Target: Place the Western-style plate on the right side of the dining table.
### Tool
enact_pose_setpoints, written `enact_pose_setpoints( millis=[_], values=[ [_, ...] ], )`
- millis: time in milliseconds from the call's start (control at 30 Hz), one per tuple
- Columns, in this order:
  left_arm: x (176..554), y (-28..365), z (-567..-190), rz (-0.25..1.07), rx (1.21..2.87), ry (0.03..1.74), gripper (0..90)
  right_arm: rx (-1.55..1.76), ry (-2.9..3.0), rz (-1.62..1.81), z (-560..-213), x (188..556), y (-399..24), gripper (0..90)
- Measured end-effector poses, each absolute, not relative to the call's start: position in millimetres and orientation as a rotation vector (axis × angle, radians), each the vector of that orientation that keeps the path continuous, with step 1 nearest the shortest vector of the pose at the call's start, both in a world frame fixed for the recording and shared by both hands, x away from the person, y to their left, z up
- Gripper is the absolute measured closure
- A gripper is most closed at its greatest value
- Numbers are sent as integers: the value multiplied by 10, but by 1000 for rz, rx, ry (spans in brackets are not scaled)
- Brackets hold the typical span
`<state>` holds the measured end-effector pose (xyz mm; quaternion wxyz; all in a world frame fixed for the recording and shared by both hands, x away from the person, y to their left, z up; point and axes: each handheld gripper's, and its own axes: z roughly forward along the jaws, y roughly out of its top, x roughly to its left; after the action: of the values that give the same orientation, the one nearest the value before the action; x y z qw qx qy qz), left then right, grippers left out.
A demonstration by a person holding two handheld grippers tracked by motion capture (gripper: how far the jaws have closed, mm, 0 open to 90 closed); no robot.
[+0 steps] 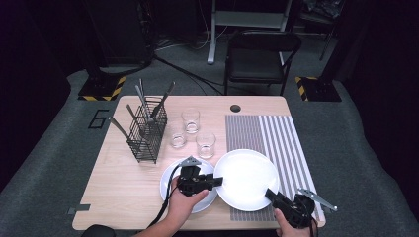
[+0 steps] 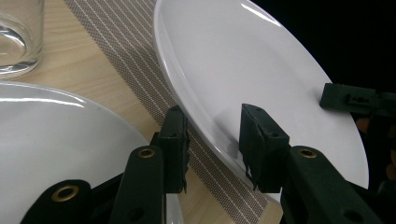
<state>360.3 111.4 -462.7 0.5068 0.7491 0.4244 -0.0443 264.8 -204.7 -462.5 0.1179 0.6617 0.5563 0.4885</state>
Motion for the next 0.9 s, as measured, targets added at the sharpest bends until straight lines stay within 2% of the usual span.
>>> enact_pose_setpoints(
  millis=[900],
  values=[
    [3784,856,-4649,-106,1788,1030,639,1953,1581,1392,-4619,2736,-2231,648]
  ],
)
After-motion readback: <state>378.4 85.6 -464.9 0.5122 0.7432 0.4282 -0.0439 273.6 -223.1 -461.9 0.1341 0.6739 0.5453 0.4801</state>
